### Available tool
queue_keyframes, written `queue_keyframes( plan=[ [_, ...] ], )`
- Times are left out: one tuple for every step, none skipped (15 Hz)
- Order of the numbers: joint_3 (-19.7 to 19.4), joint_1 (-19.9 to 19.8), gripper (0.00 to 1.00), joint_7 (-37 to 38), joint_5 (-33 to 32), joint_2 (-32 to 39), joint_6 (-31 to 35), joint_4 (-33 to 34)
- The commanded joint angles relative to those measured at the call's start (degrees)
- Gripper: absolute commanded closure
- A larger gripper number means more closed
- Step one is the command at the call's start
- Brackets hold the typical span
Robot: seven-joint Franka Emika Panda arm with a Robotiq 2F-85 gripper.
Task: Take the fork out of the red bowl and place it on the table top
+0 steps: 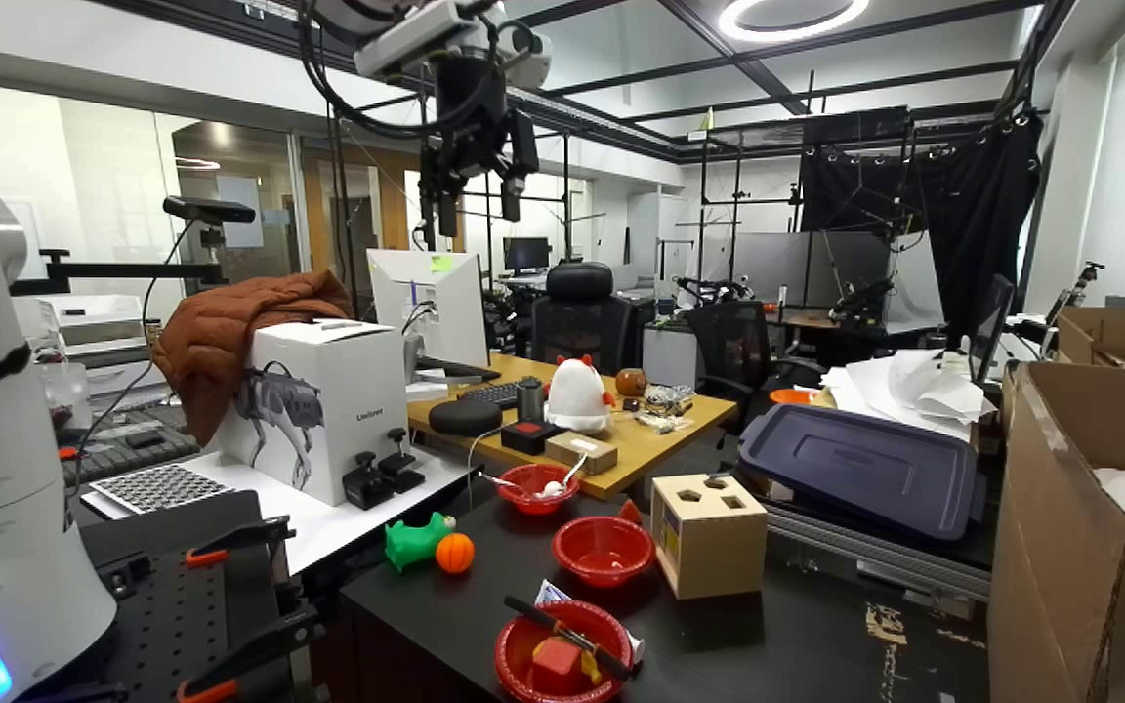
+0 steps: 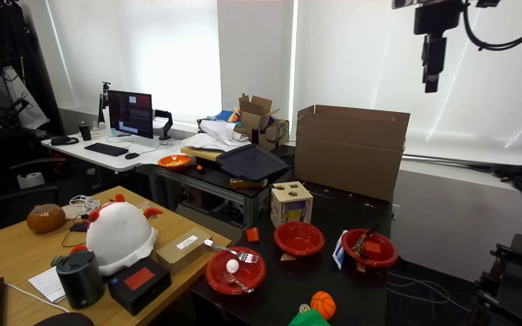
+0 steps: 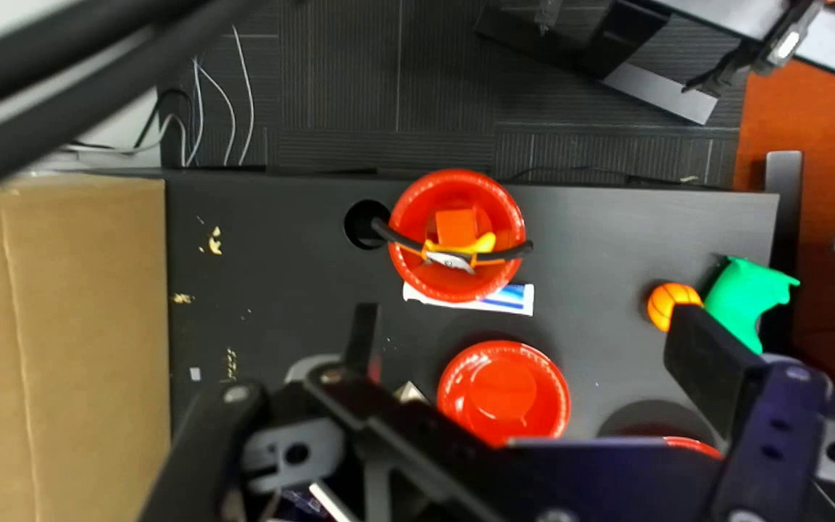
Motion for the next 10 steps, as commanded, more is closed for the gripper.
queue_keyframes(
  plan=[
    [3.14, 1.34, 0.0, 2.12, 4.32, 9.03, 1.85, 6.42],
    [4.13, 1.42, 0.0, 3.44, 5.03, 11.01, 2.23, 7.71],
    [4.91, 1.8, 0.0, 3.68, 6.46, 12.79, 2.73, 8.82],
    [5.9, 1.88, 0.0, 4.92, 6.87, 14.27, 3.02, 9.84],
    [6.62, 2.2, 0.0, 5.03, 8.01, 15.64, 3.32, 10.69],
    [7.54, 2.57, 0.0, 5.73, 8.59, 17.23, 3.9, 11.49],
    [8.36, 2.83, 0.0, 6.16, 8.39, 18.37, 4.53, 12.09],
    [9.17, 3.29, 0.0, 6.35, 8.68, 19.84, 5.05, 12.77],
    [9.87, 3.64, 0.0, 6.94, 8.65, 21.1, 5.61, 13.45],
    [10.55, 3.99, 0.0, 7.32, 8.74, 22.47, 6.58, 14.0]
  ],
)
